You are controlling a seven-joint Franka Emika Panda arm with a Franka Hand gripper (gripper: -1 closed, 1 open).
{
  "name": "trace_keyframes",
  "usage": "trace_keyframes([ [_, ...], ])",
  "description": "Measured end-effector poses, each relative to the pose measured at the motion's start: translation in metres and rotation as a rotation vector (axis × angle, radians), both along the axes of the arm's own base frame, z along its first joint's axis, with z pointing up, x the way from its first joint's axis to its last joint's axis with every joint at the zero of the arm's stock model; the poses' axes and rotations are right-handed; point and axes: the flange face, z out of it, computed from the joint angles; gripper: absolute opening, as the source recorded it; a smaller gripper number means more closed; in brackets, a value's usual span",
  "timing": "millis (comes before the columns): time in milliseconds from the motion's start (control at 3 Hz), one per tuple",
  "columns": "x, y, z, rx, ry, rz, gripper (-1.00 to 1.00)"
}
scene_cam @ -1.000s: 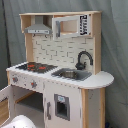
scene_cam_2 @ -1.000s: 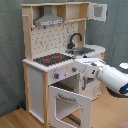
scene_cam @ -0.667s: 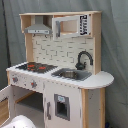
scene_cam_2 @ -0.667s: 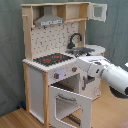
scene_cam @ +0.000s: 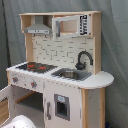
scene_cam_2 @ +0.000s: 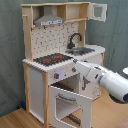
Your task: Play with the kitchen
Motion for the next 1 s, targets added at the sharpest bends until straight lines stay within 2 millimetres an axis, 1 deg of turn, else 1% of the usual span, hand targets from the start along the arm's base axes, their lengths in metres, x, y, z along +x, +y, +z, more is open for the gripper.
trace_keyframes([
  [1000,0.003,0.021,-0.034,0.246,-0.003,0.100,1.00],
])
